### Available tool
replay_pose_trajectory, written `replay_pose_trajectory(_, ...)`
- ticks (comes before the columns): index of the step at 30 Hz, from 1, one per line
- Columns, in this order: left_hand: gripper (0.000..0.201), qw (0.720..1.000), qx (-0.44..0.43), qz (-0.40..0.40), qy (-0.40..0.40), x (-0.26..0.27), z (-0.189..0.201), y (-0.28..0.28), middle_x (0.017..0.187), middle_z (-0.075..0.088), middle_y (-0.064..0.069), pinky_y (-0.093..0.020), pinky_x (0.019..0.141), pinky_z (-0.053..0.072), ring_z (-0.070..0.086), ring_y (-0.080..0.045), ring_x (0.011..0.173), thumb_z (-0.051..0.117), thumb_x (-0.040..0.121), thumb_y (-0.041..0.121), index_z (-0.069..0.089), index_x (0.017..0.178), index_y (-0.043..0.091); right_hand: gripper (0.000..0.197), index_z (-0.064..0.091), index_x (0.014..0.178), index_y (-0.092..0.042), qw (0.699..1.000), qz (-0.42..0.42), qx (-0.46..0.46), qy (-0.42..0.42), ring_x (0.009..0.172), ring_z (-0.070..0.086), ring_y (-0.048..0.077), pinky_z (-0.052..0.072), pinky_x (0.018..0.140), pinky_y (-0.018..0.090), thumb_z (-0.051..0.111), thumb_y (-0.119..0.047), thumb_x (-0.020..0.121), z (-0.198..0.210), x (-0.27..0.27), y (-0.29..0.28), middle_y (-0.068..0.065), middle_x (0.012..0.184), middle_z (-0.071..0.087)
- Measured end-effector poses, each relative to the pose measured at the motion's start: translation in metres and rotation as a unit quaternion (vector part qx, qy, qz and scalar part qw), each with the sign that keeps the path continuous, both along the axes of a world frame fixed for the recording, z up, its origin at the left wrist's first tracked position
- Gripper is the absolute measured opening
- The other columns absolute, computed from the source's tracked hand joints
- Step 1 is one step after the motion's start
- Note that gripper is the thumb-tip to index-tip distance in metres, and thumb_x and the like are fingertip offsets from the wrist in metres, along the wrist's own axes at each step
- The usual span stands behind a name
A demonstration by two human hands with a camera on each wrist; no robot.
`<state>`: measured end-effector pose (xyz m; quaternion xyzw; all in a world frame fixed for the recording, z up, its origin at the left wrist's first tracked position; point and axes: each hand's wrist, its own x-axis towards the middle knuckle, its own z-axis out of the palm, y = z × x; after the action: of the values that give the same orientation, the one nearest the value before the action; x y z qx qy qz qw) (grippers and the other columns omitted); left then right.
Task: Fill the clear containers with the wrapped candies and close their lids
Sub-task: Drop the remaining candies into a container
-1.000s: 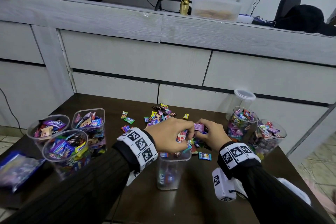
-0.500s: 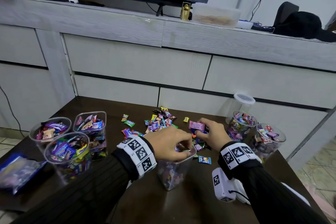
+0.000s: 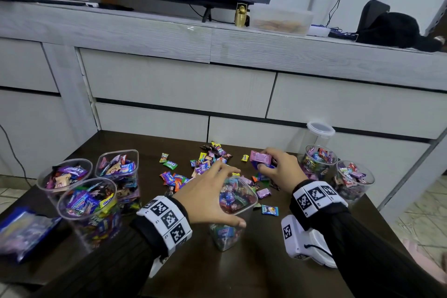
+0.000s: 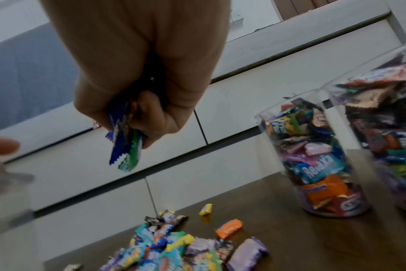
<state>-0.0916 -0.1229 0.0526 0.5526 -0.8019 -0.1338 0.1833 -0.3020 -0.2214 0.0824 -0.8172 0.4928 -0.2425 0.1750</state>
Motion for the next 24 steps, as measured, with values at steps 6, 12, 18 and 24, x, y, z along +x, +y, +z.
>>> replay_pose_trajectory(6, 0.112, 0.982, 0.103, -0.008, 0.16, 0.005, -0.005, -0.009, 0.133, 0.035, 0.011, -0.029, 0.101, 0.047, 0.049, -0.003, 0.119, 0.086, 0.062, 0.042, 0.01, 0.144, 0.04, 0.008, 0.059, 0.088, -0.021, 0.99, 0.064, 0.012, -0.126, 0.074, 0.058, 0.017, 0.044, 0.066, 0.027, 0.066, -0.018, 0.085, 0.02, 0.025, 0.021, 0.0, 0.079, 0.064)
replay_pose_trajectory(12, 0.12, 0.96, 0.164, 0.006, 0.226, 0.013, -0.018, -0.014, 0.132, 0.043, 0.018, -0.016, 0.095, 0.046, 0.052, 0.006, 0.113, 0.087, 0.065, 0.032, -0.003, 0.145, 0.037, 0.016, 0.055, 0.091, -0.031, 0.983, 0.107, -0.004, -0.152, 0.071, 0.056, 0.006, 0.04, 0.061, 0.011, 0.064, -0.019, 0.086, 0.005, 0.049, 0.041, -0.007, 0.08, 0.064)
replay_pose_trajectory(18, 0.114, 0.951, 0.153, -0.004, 0.268, 0.013, -0.022, -0.016, 0.126, 0.05, 0.02, -0.012, 0.092, 0.047, 0.055, 0.009, 0.113, 0.087, 0.063, 0.026, 0.006, 0.139, 0.046, 0.026, 0.061, 0.105, -0.015, 0.975, 0.178, -0.062, -0.119, 0.081, 0.047, -0.003, 0.036, 0.076, 0.006, 0.063, -0.007, 0.081, -0.017, 0.054, 0.055, -0.012, 0.091, 0.056)
replay_pose_trajectory(24, 0.098, 0.957, 0.136, -0.002, 0.255, 0.012, -0.021, -0.017, 0.123, 0.05, 0.022, -0.003, 0.087, 0.043, 0.053, 0.014, 0.11, 0.088, 0.063, 0.03, 0.015, 0.119, 0.065, 0.025, 0.059, 0.11, -0.008, 0.976, 0.187, -0.114, 0.01, 0.09, 0.043, 0.017, 0.028, 0.074, 0.022, 0.061, -0.016, 0.086, -0.014, 0.05, 0.051, 0.0, 0.093, 0.048)
